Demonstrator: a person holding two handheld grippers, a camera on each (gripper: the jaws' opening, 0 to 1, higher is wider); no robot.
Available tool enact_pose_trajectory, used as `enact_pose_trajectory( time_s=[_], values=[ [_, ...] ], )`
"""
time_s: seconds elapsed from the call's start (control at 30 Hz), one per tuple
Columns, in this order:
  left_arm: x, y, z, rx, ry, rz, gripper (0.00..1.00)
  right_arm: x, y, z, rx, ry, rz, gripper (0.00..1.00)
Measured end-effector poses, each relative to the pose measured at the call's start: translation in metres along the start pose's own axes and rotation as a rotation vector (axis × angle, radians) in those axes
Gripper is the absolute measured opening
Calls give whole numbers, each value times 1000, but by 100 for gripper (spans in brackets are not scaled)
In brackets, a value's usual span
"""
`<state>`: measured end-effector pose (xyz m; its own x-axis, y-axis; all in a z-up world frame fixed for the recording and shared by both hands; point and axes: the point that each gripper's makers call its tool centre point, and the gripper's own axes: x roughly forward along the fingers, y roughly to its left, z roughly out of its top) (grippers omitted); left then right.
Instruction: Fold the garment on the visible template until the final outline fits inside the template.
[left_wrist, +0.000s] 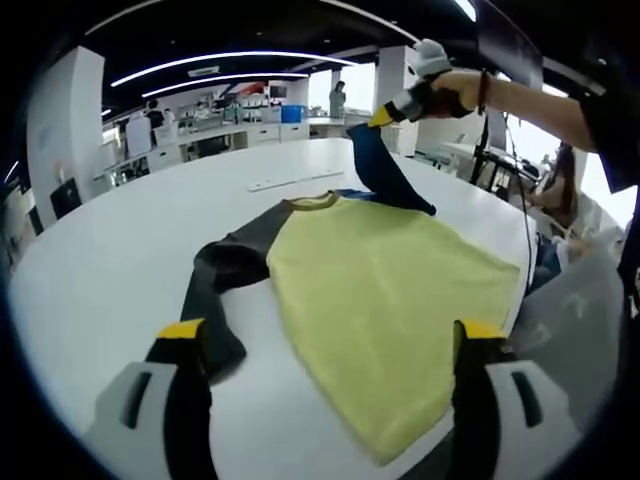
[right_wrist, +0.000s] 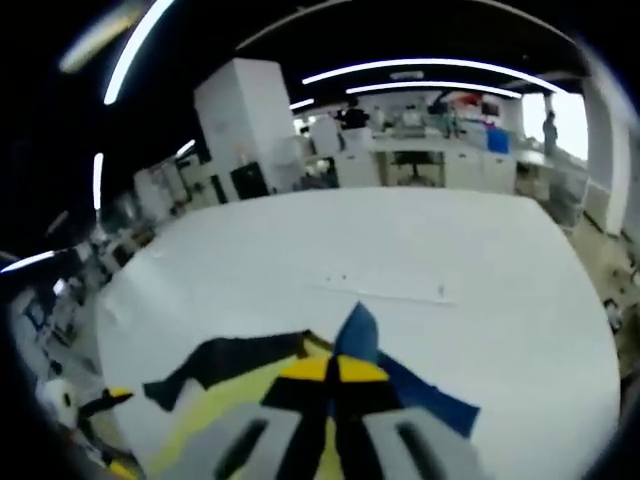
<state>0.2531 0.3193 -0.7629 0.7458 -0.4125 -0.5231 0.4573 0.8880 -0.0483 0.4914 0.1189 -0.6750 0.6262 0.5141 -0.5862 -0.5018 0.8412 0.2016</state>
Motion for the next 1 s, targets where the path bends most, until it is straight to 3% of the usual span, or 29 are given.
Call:
enact_pose_trajectory(
  time_s=[0.7, 1.0],
  values=[
    [3, -22, -4, -30, 1, -29, 99, 28, 59, 21, -26, -37, 102, 0],
    [0, -20, -6, -31, 8, -27, 99, 38, 85, 17, -4, -27, 152, 0]
  ],
)
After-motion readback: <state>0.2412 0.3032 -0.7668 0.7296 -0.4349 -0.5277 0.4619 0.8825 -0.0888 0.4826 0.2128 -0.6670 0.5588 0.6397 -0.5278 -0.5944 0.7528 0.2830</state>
